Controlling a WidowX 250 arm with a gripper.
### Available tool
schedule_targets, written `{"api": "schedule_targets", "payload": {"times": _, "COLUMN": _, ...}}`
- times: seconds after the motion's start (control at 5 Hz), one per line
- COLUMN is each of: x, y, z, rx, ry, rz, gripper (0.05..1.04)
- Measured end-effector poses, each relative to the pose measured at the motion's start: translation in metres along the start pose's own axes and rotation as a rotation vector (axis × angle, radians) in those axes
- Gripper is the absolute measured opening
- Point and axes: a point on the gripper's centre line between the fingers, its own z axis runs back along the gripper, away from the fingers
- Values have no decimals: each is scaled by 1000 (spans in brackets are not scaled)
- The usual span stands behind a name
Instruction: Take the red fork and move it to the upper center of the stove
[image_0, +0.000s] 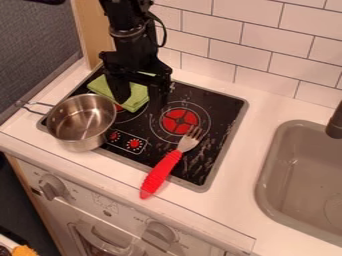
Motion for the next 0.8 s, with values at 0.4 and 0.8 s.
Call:
{"api": "schedule_targets", "payload": {"times": 0.4, "x": -14, "y": -22, "z": -20, "rx": -22, "ry": 54, "rz": -37, "gripper": 1000}}
{"api": "schedule_targets", "payload": {"times": 0.8, "x": -34, "y": -54, "z": -40, "rx": -25, "ry": 142, "rz": -98, "gripper": 1000}}
